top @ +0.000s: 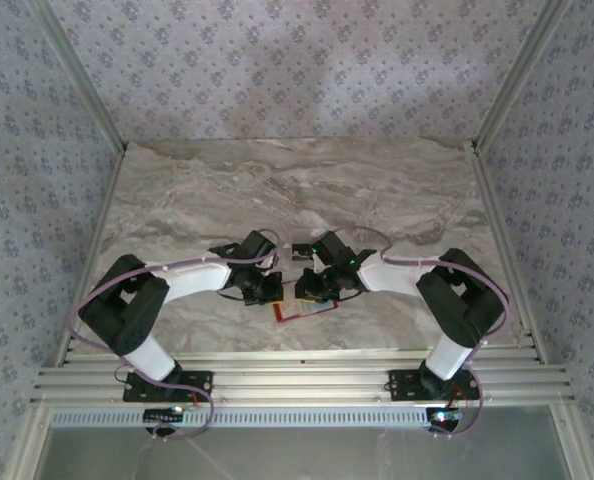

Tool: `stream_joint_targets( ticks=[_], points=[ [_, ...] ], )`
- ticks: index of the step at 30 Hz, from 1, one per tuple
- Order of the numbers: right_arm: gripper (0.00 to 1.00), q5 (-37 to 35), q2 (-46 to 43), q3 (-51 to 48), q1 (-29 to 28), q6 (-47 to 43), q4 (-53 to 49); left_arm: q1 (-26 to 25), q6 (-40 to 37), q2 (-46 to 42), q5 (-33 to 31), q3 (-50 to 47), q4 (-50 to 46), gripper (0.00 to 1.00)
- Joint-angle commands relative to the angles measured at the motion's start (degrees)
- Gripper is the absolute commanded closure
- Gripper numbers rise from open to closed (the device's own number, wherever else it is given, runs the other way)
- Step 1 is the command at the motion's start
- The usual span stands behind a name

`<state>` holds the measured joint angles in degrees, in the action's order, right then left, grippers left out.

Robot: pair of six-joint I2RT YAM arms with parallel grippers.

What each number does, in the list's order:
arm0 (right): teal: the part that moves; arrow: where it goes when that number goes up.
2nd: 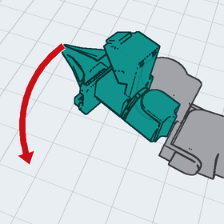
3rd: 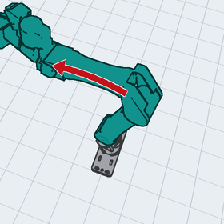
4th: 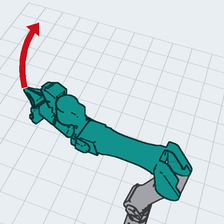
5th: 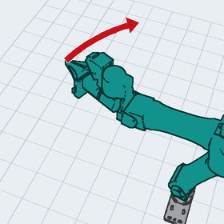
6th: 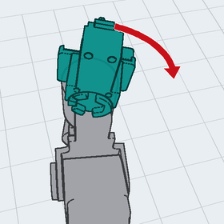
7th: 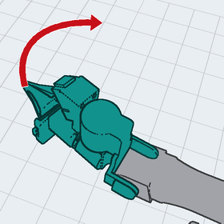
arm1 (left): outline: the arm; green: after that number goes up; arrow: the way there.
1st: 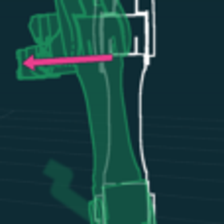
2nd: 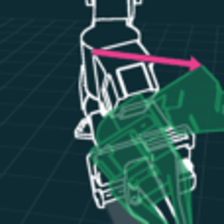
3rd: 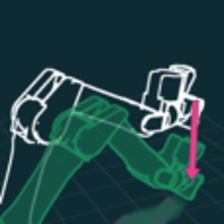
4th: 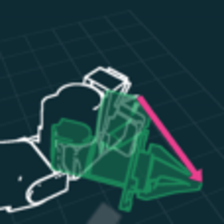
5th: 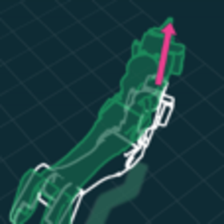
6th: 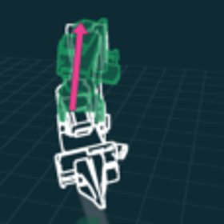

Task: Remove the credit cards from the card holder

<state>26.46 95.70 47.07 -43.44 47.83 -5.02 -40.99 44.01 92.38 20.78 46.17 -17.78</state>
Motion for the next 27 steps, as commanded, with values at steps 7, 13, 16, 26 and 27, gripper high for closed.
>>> stream_joint_targets(
  ticks=[7, 13, 16, 26, 27],
  points=[
    [0.82, 7.8, -2.3, -3.4, 1.4, 2.6, 10.1, -0.2, -0.9, 2.1, -2.1, -0.2, -2.1, 0.97],
    [0.82, 10.6, 1.3, -3.2, 1.3, 3.8, 13.6, -0.2, -0.9, 2.1, -2.1, 0.1, -2.3, 0.97],
    [0.82, 11.2, 2.4, -3.4, 1.3, 4.6, 15.5, -0.2, -0.9, 2.0, -2.3, 0.0, -2.4, 0.97],
    [0.82, 12.9, 1.7, -6.0, 2.3, 7.0, 21.3, -0.2, -1.2, 2.3, -2.9, 0.1, -3.2, 0.97],
    [0.82, 13.1, 1.5, -6.5, 2.6, 7.3, 21.9, -0.1, -1.2, 2.3, -3.0, 0.2, -3.3, 0.97]
  ],
)
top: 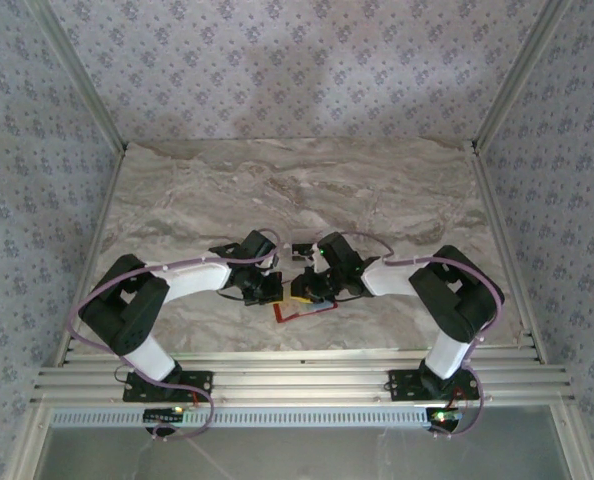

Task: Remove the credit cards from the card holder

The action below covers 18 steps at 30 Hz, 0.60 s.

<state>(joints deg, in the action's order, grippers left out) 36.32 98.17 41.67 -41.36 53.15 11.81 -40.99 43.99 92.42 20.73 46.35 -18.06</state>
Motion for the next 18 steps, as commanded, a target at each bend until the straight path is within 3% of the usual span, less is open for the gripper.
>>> stream_joint_targets(
  ticks=[1, 11, 18],
  points=[
    [0.81, 3.2, -1.3, -1.5, 0.8, 2.1, 5.2, -0.1, -1.2, 2.3, -3.0, 0.0, -3.1, 0.97],
    [0.82, 4.5, -2.7, -4.9, 2.4, 4.5, 10.7, -0.2, -1.3, 1.7, -3.4, 0.4, -3.8, 0.95],
    [0.90, 4.6, -2.5, -5.4, 2.6, 4.4, 10.9, -0.2, -1.5, 1.6, -3.4, 0.8, -4.2, 0.94]
  ],
)
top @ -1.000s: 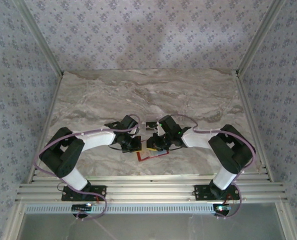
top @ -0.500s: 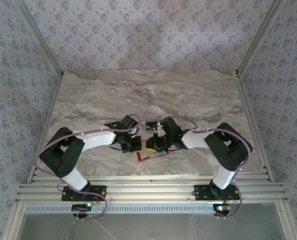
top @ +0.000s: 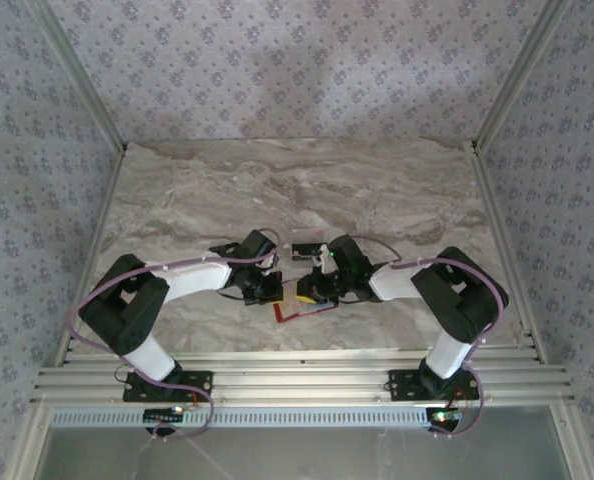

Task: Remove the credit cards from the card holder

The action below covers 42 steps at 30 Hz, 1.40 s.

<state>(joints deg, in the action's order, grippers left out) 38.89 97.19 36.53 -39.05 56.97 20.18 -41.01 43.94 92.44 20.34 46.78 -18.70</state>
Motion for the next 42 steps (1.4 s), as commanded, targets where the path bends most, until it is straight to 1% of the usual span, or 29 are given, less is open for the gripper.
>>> stream_joint_targets(
  ticks=[1, 6, 12, 15, 18, 25, 28, 31, 34, 38, 40, 42],
  points=[
    [0.91, 2.0, -1.4, -0.3, 0.4, 0.5, 2.5, -0.1, -1.5, 1.5, -2.9, 0.3, -3.5, 0.94],
    [0.93, 0.7, -2.3, -0.6, 0.6, -0.2, 0.6, -0.1, -1.4, 1.6, -3.1, 0.4, -3.7, 0.94],
    [0.90, -1.8, -5.4, -1.0, 1.7, -2.7, -5.1, -0.2, -1.5, 1.9, -3.2, 0.5, -4.0, 0.94],
    [0.89, -1.5, -5.9, -1.0, 2.1, -3.3, -5.9, -0.1, -1.6, 2.0, -3.2, 0.5, -4.0, 0.94],
    [0.86, -1.6, -6.3, -0.9, 2.3, -3.8, -6.8, -0.1, -1.6, 2.0, -3.2, 0.7, -4.1, 0.94],
    [0.95, -2.5, -6.8, -1.0, 2.4, -4.2, -7.9, -0.1, -1.8, 2.2, -3.1, 1.1, -4.2, 0.94],
    [0.97, -4.6, -8.2, -0.8, 2.5, -5.5, -10.6, -0.2, -1.9, 2.1, -3.1, 1.1, -4.3, 0.94],
    [0.98, -7.3, -10.6, 0.3, 2.8, -8.9, -16.5, 0.0, -2.0, 2.0, -3.2, 1.1, -4.5, 0.94],
    [0.99, -10.3, -13.4, 1.9, 3.3, -14.4, -23.8, -0.1, -2.3, 2.0, -3.4, 1.2, -4.6, 0.94],
    [1.00, -13.7, -17.2, 5.7, 3.5, -26.2, -34.2, 0.0, -4.0, 2.0, -5.2, 2.0, -6.8, 0.94],
    [1.00, -12.1, -18.5, 6.7, 3.8, -32.7, -36.7, 0.2, -4.7, 1.9, -6.0, 2.1, -7.6, 0.95],
    [1.00, -11.9, -19.5, 8.0, 4.7, -38.9, -39.6, 0.6, -5.3, 1.8, -6.6, 2.3, -8.3, 0.94]
  ],
)
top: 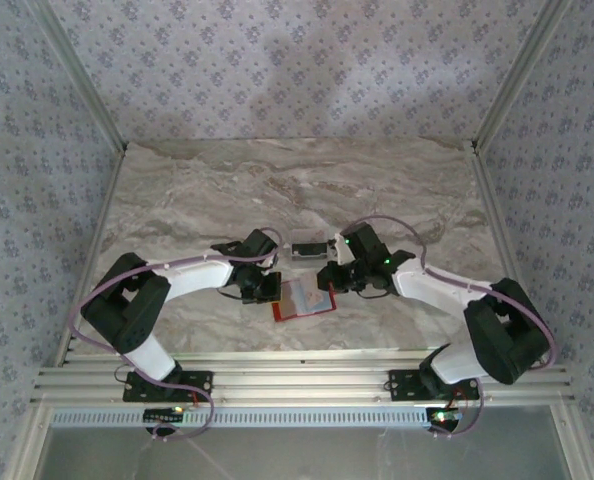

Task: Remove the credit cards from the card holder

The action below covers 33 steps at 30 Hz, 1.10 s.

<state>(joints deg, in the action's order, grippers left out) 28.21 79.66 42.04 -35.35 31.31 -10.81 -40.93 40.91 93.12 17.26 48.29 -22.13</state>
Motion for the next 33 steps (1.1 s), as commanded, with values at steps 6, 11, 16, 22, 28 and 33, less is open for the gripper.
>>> stream_joint_targets(
  ticks=[6, 11, 16, 22, 28, 33],
  points=[
    [1.00, 1.8, -2.1, 9.9, 2.5, -35.3, -22.3, 1.3, -4.6, 1.1, -4.6, 1.7, -6.9, 0.94],
    [1.00, -2.8, -2.0, 16.8, 2.7, -52.2, -30.3, 1.6, -6.7, 0.0, -4.4, 2.4, -7.3, 0.95],
    [1.00, -6.1, 0.8, 23.8, 3.0, -67.6, -34.6, 1.6, -7.6, -1.6, -3.2, 3.4, -7.4, 0.91],
    [1.00, -8.3, 8.2, 34.8, 4.4, -80.3, -40.6, 1.7, -6.8, -3.9, -4.1, 3.4, -7.7, 0.84],
    [1.00, -10.5, 19.1, 48.4, 5.2, -88.6, -50.5, 1.7, -6.1, -6.7, -4.8, 2.2, -7.6, 0.83],
    [1.00, -12.0, 27.6, 57.9, 5.2, -91.9, -54.0, 2.0, -4.7, -9.9, -6.8, -0.1, -7.1, 0.82]
  ],
)
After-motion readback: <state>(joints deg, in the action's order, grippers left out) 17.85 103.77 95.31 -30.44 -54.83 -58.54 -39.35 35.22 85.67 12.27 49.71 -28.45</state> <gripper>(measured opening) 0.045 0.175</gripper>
